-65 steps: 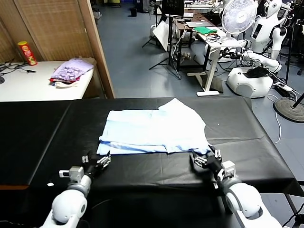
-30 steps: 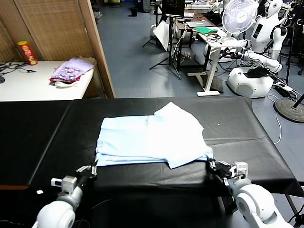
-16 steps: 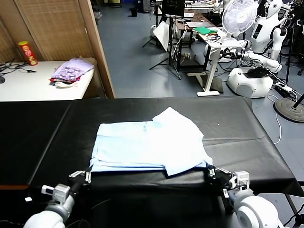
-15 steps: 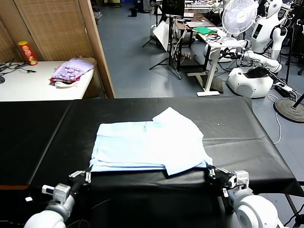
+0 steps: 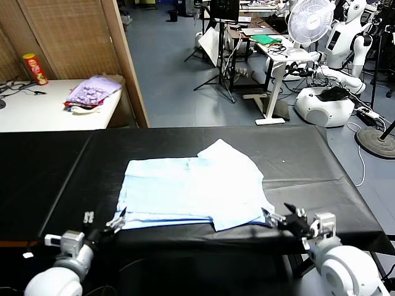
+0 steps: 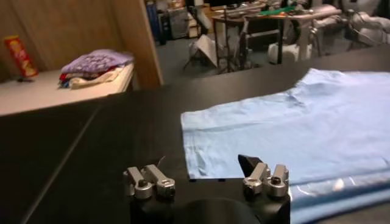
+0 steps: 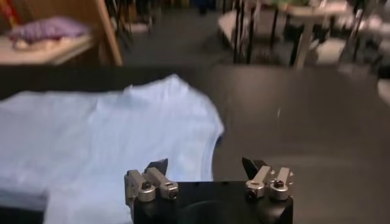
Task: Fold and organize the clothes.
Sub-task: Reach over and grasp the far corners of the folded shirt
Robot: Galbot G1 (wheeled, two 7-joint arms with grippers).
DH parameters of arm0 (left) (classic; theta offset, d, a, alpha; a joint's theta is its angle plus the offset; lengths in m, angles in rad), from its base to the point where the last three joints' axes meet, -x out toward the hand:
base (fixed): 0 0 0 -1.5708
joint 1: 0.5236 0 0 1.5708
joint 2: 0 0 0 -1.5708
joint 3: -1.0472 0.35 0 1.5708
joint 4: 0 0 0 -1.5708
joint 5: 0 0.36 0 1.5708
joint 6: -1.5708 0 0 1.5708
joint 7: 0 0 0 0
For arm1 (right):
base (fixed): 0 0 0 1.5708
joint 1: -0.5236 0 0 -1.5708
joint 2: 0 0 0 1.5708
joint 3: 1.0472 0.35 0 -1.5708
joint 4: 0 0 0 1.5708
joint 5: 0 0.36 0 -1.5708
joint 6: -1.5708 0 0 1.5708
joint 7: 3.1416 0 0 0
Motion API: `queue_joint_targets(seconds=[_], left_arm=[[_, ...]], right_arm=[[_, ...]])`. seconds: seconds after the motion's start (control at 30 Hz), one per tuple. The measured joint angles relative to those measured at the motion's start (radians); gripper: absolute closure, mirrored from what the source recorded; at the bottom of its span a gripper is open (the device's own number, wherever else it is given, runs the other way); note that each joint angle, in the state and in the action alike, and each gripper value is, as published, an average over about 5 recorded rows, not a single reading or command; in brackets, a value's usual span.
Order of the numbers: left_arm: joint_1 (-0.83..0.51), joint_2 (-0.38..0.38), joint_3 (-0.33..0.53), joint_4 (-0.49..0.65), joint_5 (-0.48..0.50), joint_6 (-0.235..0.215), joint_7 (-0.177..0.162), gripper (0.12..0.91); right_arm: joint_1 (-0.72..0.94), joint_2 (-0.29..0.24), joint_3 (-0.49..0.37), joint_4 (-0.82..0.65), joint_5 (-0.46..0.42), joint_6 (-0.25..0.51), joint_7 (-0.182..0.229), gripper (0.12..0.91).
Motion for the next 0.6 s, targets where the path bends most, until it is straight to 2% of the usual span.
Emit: queue_joint_targets(seconds=[0.13, 0.33, 0.47, 0.6], left_arm=[[-0.108, -0.003, 0.027, 0.068, -0.095, 0.014, -0.022, 0.232], [-0.327, 0.003, 0.101, 0.256, -0.188, 0.033, -0.031, 0.232], [-0.459, 0.004, 0.162, 0.383, -0.236, 0.056, -0.031, 0.232], [-0.575, -0.001, 0.221, 0.493, -0.26, 0.075, -0.026, 0.232]], right_arm=[[0.178, 0.025, -0.12, -0.174, -0.044, 0.033, -0.011, 0.227], [0.412, 0.084, -0.274, -0.439, -0.067, 0.051, -0.029, 0.227], [0.531, 0.132, -0.344, -0.594, -0.069, 0.044, -0.052, 0.227], [0.616, 0.186, -0.379, -0.713, -0.082, 0.027, -0.066, 0.227]])
